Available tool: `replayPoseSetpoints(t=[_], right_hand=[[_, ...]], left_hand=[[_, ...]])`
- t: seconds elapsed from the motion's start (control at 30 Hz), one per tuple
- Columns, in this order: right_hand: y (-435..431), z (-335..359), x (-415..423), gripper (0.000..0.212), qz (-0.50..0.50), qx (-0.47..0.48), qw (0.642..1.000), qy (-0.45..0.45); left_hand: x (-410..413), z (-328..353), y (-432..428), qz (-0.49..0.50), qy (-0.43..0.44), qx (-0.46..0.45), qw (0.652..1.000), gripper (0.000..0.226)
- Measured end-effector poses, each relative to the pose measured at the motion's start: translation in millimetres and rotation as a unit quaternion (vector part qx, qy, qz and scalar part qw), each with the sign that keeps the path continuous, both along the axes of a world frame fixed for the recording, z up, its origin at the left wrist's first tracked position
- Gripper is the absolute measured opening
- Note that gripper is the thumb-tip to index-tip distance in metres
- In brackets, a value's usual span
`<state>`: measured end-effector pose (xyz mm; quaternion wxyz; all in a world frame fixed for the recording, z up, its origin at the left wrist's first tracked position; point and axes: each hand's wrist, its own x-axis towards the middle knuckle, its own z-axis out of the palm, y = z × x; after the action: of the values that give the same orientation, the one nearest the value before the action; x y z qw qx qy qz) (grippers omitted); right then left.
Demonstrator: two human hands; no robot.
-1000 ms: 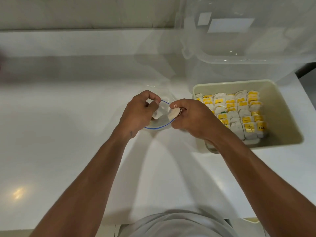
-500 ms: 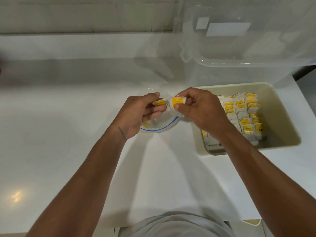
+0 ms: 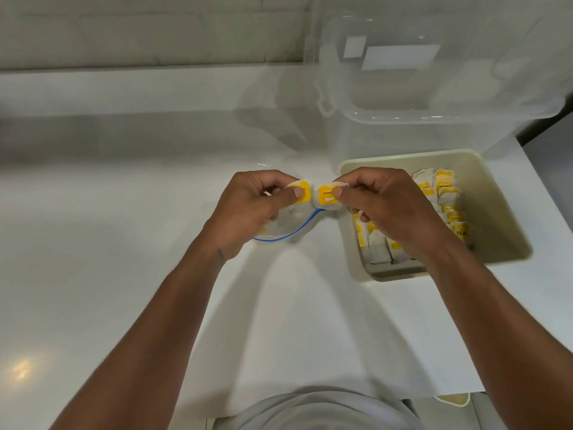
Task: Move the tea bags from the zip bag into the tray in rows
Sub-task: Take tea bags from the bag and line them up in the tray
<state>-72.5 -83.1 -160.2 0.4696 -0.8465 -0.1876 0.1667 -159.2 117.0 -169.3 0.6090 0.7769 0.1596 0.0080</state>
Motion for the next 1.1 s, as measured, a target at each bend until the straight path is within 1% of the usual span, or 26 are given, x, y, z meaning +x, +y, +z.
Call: replayPoseSetpoints(t=[0.07,0.1,0.2,0.37,0.47,0.57,0.73,0.83,0.93,1.0,1.03,1.1], right_hand=[[-8,5,2,0.006,-0.007,0.003,1.000,-0.007],[-11,6,3,0.005,-0.003,-0.001,1.000,-0.005],[-25,6,4,0.006,0.022,-0.025,0.999,0.008],[-50,6,7,0.004,-0.011,-0.034,0.999,0.012],[-61,9,6,0.010,-0.022,-0.002,0.999,0.037],[-71,9,3,0.020,-0.017,0.006,0.999,0.044],[-80,6,-2,0.009,-0.039,0.004,0.999,0.020],[-84,1,-1,0.008,-0.037,0.003,0.999,-0.009],[-96,1,4,0.016,0.001,0.006,1.000,0.004],[-106,2,11,0.021,0.041,-0.014,0.999,0.005],[-110,2,14,0.020,0.054,-0.031,0.998,-0.005],[-119,2,21,0.014,0.066,-0.047,0.997,-0.016]], left_hand=[[1,4,-5,0.002,-0.028,0.078,0.997,0.003],[1,6,-8,-0.002,-0.038,0.100,0.994,0.005],[4,12,-21,-0.035,-0.055,0.040,0.997,0.007],[15,13,-40,-0.094,-0.037,0.044,0.994,0.005],[18,14,-51,-0.109,-0.031,0.049,0.992,0.005],[21,16,-61,-0.114,-0.029,0.052,0.992,0.006],[23,19,-74,-0.116,-0.036,0.087,0.989,0.007],[22,20,-82,-0.101,-0.031,0.104,0.989,0.008],[19,25,-93,-0.090,-0.013,0.129,0.987,0.010],[18,28,-102,-0.089,-0.007,0.156,0.984,0.013],[17,30,-107,-0.086,-0.004,0.179,0.980,0.015],[15,32,-117,-0.077,0.004,0.261,0.962,0.016]])
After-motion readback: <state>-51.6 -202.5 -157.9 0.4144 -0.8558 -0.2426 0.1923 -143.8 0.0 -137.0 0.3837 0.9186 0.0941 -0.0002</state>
